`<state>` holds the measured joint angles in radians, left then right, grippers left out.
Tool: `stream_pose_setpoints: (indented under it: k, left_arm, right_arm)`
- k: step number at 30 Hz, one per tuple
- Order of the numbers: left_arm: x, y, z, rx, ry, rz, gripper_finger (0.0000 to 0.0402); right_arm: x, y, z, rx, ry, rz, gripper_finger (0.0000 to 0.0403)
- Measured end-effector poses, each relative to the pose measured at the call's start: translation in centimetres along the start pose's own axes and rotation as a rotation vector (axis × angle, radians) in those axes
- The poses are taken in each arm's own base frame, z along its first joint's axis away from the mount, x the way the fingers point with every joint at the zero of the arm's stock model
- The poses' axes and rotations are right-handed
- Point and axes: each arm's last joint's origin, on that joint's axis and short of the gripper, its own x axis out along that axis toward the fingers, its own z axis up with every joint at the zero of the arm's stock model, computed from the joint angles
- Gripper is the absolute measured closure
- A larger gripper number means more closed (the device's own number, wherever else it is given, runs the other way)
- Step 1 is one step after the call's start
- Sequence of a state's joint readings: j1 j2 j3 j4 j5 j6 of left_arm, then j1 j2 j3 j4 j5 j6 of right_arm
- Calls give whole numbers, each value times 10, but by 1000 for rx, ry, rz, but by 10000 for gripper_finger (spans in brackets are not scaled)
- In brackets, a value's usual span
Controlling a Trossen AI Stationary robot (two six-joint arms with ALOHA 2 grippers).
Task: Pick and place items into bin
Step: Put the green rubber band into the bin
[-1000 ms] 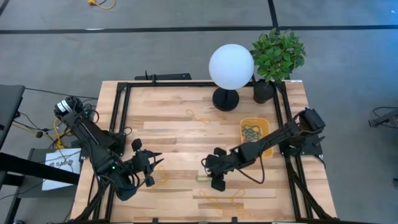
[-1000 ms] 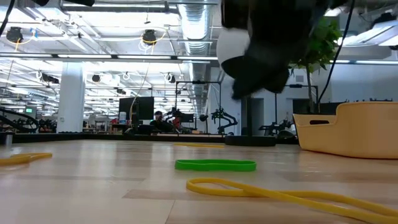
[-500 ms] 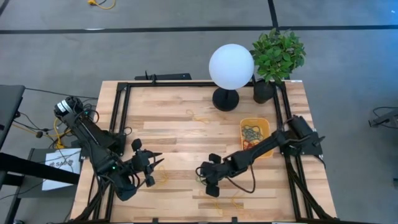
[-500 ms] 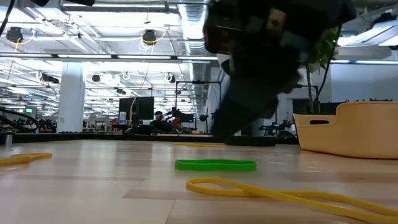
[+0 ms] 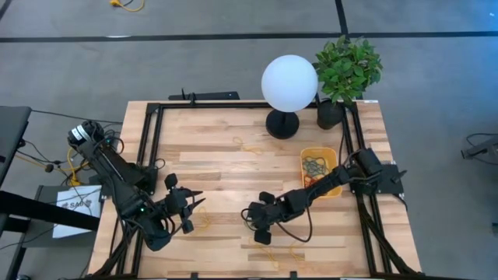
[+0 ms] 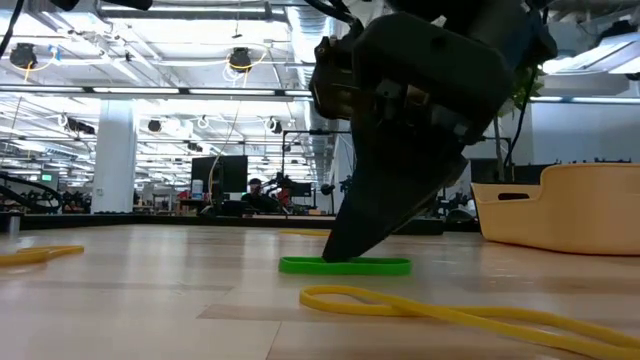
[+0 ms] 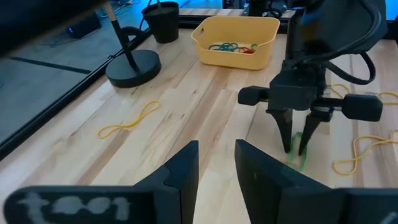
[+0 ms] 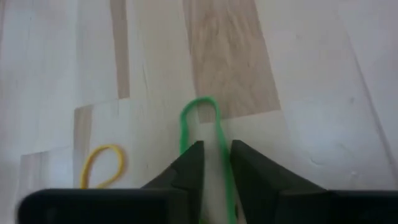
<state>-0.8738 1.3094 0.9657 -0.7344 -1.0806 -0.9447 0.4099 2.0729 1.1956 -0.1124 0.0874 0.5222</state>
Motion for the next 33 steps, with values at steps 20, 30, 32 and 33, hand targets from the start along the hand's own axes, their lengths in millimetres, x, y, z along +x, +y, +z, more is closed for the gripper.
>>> stream_pose_setpoints:
  k: [20, 30, 32, 33]
  left_arm:
    - [0, 0, 0, 1, 2, -1, 306]
    - [0, 0, 0, 1, 16, -11, 306]
    - [0, 0, -1, 0, 20, -14, 306]
    - [0, 0, -1, 0, 22, -16, 306]
  right_arm:
    - [-172, -18, 6, 89, -80, -428, 401]
    - [-224, -58, -53, 483, 171, -772, 402]
    - [-218, -62, -63, 515, 222, -767, 402]
    - [-212, -62, -67, 529, 247, -741, 402]
